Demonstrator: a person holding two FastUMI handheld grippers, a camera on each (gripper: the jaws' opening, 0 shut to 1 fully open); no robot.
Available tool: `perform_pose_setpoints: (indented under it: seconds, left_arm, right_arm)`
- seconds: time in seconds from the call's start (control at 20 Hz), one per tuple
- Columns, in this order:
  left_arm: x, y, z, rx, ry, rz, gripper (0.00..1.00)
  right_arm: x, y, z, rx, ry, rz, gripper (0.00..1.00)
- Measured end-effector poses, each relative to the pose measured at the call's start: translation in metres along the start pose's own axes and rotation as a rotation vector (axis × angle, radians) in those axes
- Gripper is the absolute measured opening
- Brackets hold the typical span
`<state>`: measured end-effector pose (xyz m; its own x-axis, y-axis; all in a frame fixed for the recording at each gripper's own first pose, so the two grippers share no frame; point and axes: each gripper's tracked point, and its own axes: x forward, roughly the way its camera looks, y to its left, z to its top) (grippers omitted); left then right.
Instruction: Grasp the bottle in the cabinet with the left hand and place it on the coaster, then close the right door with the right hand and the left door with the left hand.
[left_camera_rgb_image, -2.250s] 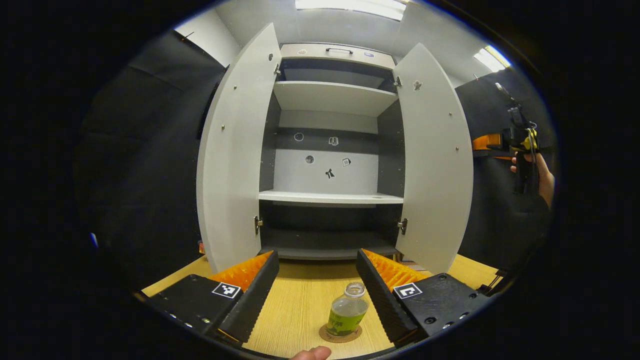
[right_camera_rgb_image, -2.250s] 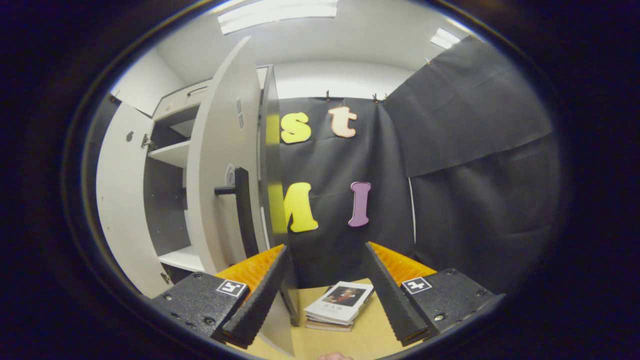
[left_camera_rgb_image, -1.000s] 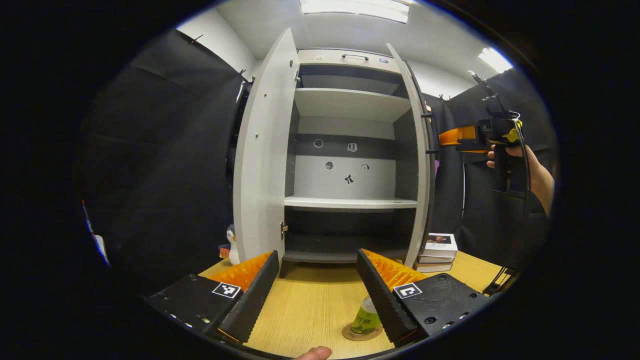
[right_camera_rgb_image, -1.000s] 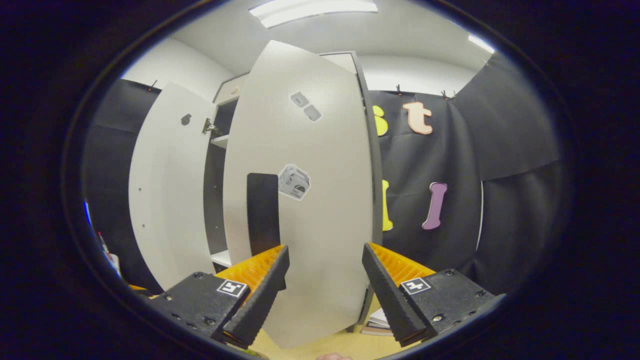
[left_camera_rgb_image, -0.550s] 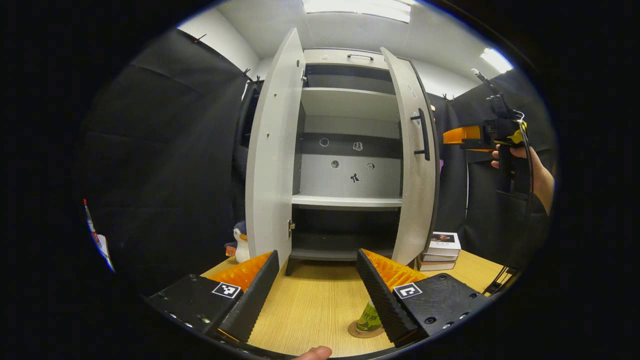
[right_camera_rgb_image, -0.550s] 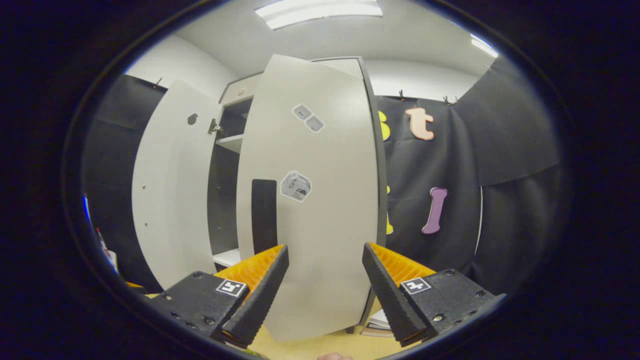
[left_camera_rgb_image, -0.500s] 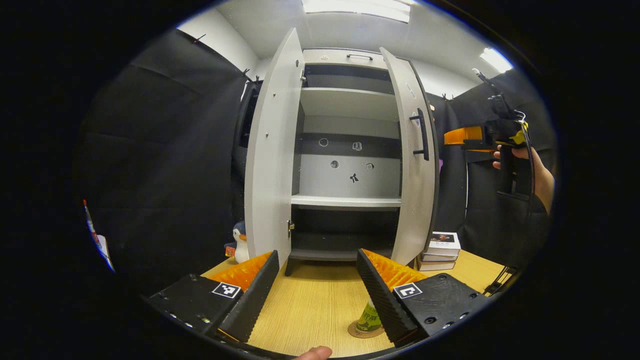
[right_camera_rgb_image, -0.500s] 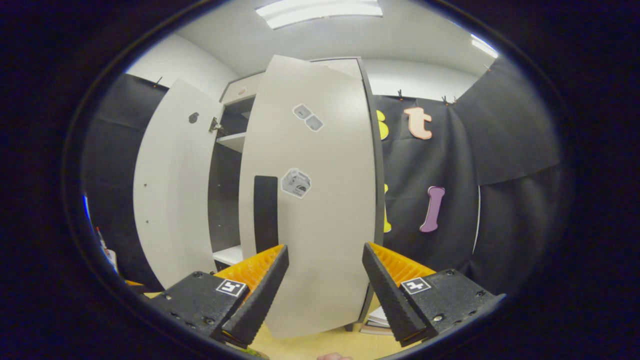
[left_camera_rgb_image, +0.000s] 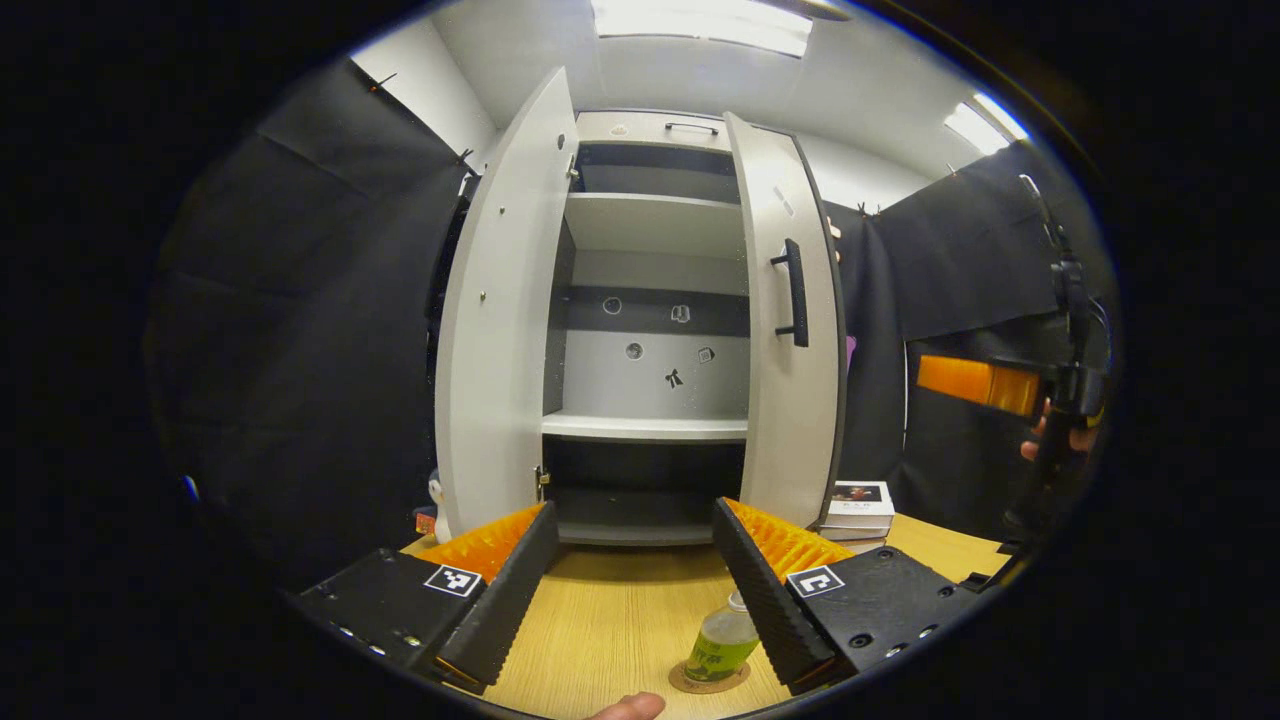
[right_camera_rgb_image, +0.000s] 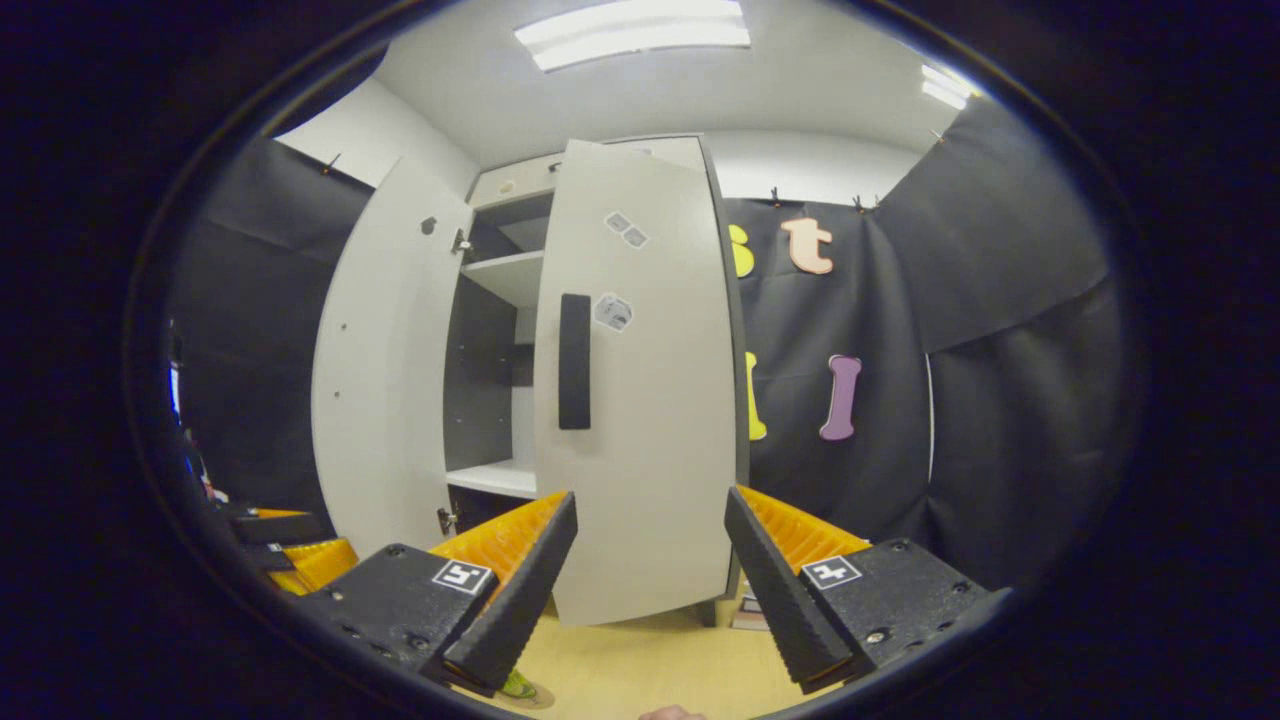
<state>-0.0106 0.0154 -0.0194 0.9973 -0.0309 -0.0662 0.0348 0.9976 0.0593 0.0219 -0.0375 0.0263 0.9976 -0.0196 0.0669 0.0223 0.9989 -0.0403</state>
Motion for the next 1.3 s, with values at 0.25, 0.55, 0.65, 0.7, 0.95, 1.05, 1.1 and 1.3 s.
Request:
perform_pose_setpoints:
  seconds: [0.25, 0.55, 0.65, 0.7, 0.95, 1.05, 1.1, 1.3]
  left_arm:
    - [-0.002, 0.017, -0.013, -0.064, 0.025, 0.035, 0.90]
    - [-0.003, 0.116, 0.028, -0.065, -0.025, 0.250, 0.95]
    - [-0.002, 0.168, 0.062, -0.058, -0.085, 0.349, 0.95]
    - [0.001, 0.193, 0.082, -0.051, -0.129, 0.376, 0.95]
    - [0.040, 0.275, 0.122, -0.072, -0.187, 0.449, 0.95]
    - [0.059, 0.298, 0.131, -0.088, -0.191, 0.464, 0.95]
    - [0.068, 0.301, 0.133, -0.096, -0.184, 0.472, 0.95]
    - [0.092, 0.299, 0.139, -0.097, -0.176, 0.438, 0.95]
  right_arm:
    - [-0.035, -0.005, -0.072, 0.000, 0.079, -0.083, 0.98]
    - [-0.029, -0.016, -0.097, 0.074, 0.143, -0.119, 0.98]
    - [-0.025, -0.018, -0.093, 0.072, 0.140, -0.108, 0.98]
    - [-0.024, -0.021, -0.093, 0.070, 0.143, -0.109, 0.98]
    - [-0.019, -0.026, -0.087, 0.105, 0.135, -0.104, 0.98]
    - [-0.019, -0.030, -0.087, 0.104, 0.134, -0.113, 0.98]
    - [-0.019, -0.030, -0.088, 0.106, 0.135, -0.112, 0.98]
    - [-0.022, -0.040, -0.093, 0.108, 0.147, -0.130, 0.98]
